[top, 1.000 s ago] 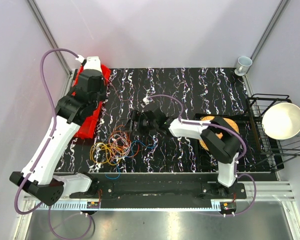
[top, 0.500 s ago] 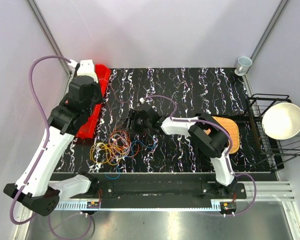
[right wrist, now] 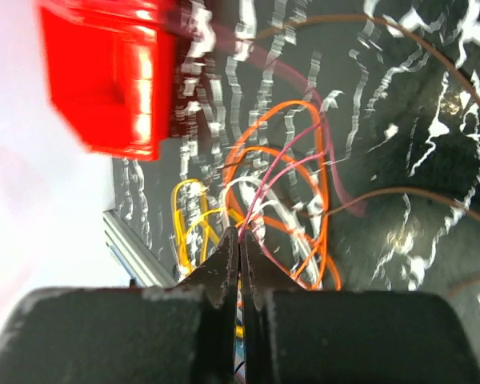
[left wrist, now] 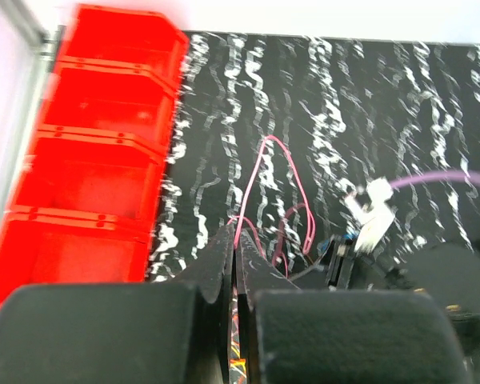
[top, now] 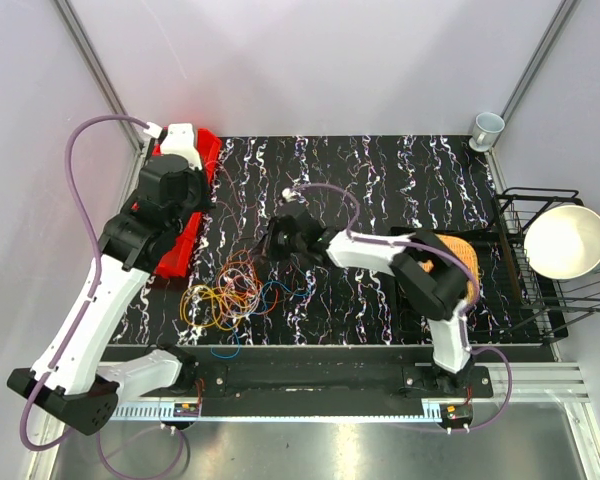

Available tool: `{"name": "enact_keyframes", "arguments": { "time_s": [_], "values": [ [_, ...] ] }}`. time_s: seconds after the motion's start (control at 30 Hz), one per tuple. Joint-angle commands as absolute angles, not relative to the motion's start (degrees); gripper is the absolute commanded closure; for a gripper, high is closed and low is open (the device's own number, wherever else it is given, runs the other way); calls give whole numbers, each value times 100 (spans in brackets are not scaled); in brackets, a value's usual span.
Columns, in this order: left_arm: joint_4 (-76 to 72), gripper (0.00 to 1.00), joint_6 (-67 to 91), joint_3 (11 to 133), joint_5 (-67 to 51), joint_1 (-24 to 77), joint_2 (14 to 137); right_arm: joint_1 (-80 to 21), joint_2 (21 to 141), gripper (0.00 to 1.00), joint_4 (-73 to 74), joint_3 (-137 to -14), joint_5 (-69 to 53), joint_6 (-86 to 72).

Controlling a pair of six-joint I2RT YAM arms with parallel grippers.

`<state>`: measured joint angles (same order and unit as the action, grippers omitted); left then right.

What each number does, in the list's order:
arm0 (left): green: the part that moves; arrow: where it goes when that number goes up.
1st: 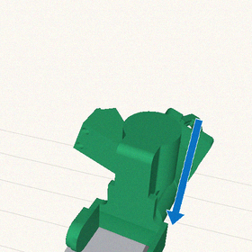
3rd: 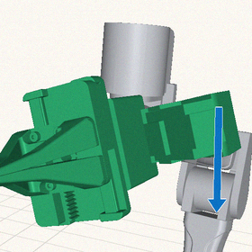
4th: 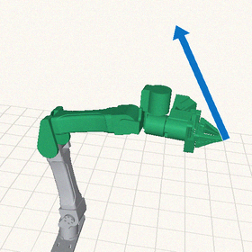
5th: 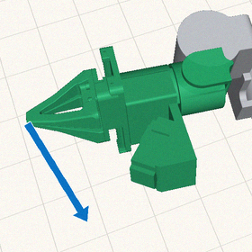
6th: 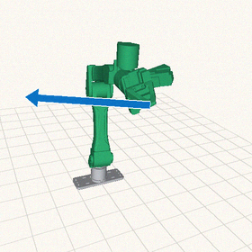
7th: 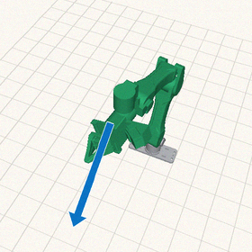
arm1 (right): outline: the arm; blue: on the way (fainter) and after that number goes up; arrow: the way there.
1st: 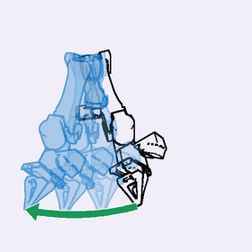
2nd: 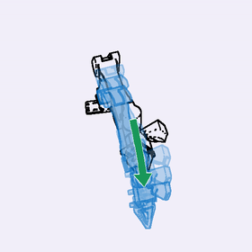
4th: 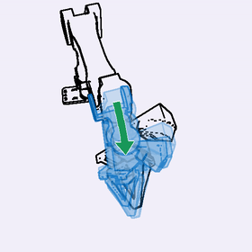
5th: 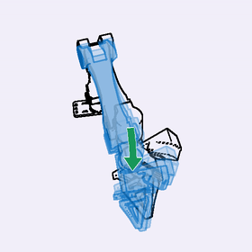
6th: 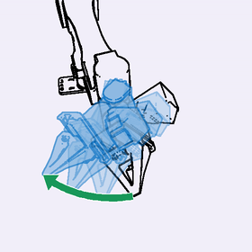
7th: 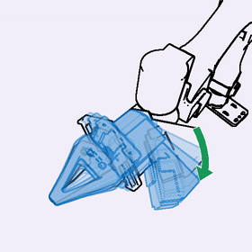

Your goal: Untangle the cables

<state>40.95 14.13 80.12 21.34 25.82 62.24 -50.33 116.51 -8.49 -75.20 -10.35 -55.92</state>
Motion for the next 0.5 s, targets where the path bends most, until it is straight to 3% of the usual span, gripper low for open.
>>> {"name": "enact_keyframes", "arguments": {
  "time_s": [0.0,0.27,0.47],
  "values": [
    [3805,100,1345,7910,1109,2566,6179,-5036,10058,100,-230,-7953,-502,-4765],
    [3806,100,1722,7560,-1034,2584,5907,-4834,8878,100,220,-7902,-615,-4491],
    [3551,100,1837,7085,-1397,2637,5739,-4834,8640,100,167,-7752,-694,-4561]
  ]
}}
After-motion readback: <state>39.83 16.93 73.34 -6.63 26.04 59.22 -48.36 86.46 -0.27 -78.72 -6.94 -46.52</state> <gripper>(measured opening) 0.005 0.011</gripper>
